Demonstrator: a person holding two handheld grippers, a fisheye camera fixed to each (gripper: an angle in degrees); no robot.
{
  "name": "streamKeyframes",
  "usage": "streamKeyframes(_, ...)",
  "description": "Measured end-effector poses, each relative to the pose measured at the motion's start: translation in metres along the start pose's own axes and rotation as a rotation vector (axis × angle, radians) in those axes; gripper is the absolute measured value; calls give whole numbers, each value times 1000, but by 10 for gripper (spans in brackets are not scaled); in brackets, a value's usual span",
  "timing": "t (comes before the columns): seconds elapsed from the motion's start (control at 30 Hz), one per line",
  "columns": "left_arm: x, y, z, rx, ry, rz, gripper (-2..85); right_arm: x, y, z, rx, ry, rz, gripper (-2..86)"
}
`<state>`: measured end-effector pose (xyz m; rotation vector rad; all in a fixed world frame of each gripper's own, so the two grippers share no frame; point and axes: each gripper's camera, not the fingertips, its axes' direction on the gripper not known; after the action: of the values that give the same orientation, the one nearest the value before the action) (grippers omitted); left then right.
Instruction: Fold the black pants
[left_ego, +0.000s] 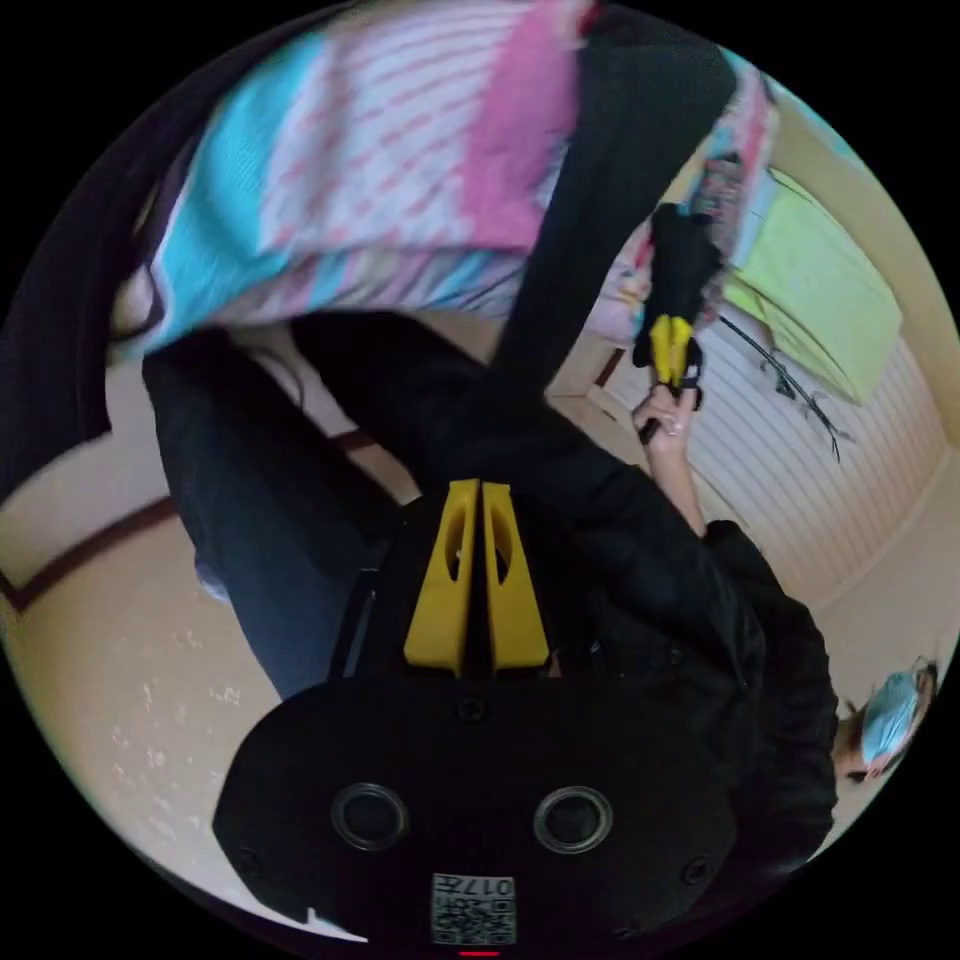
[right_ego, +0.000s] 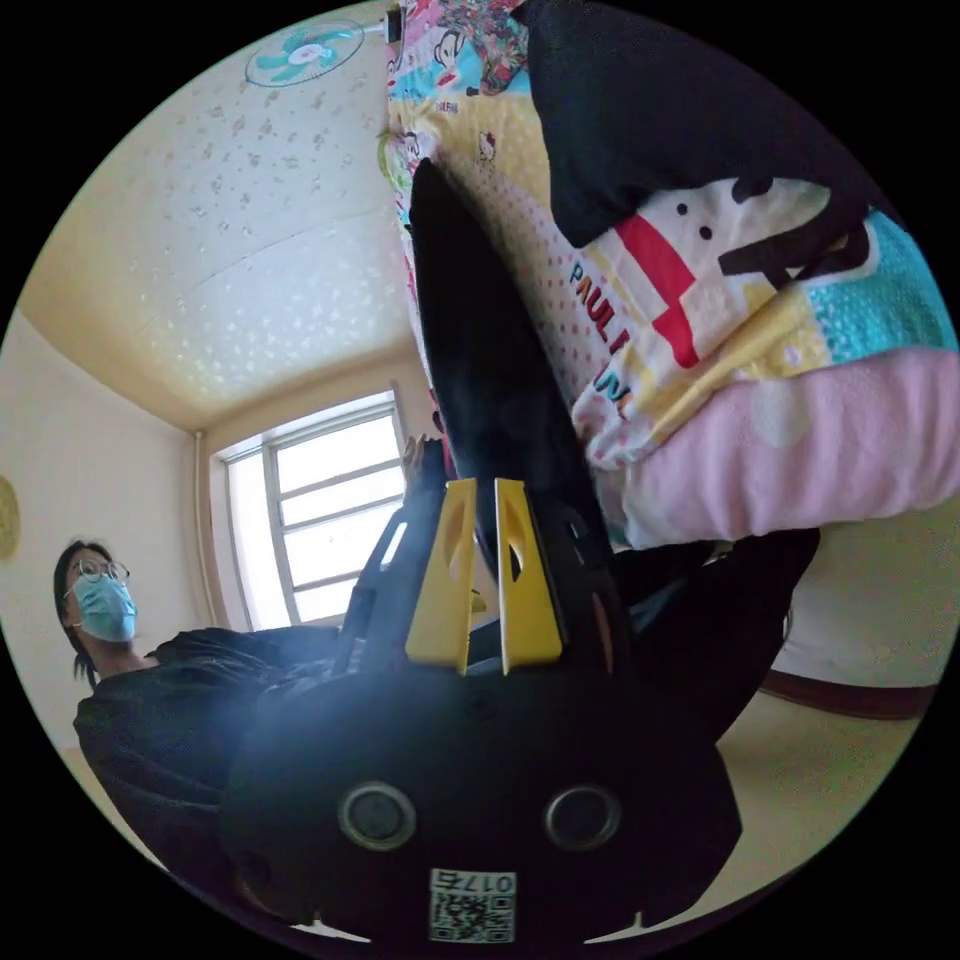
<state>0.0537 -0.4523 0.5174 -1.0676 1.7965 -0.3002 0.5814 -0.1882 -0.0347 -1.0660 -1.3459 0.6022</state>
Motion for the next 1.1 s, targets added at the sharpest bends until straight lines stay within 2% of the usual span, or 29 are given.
streamKeyframes(0.1,-17,15,13,42,71,33,13,-7,-9,20,-39,240,-46,96)
streamKeyframes(0.27,-2,18,1,136,6,51,39,10,-16,78,-241,569,-127,111)
streamKeyframes(0.4,26,4,-11,158,68,157,43,19,-12,109,-285,697,-176,88)
streamKeyframes(0.5,59,-6,-25,204,74,244,63,22,-12,128,-388,587,-198,69)
streamKeyframes(0.6,90,-14,-39,259,44,290,87,22,-10,135,-369,623,-157,43)
streamKeyframes(0.63,102,-19,-42,248,-2,281,108,19,-10,135,-374,583,-156,40)
streamKeyframes(0.7,124,-28,-42,202,-110,266,130,-13,-2,142,-397,381,-266,34)
streamKeyframes(0.83,177,-50,-40,156,-305,318,148,-64,11,154,-386,240,-410,30)
streamKeyframes(0.93,185,-71,-29,49,-378,307,109,-86,7,167,-398,143,-441,29)
streamKeyframes(1.0,186,-70,-25,14,-352,345,58,-93,1,176,-548,249,-517,34)
streamKeyframes(1.1,178,-54,-33,43,-250,382,27,-93,-37,147,-685,232,-543,44)
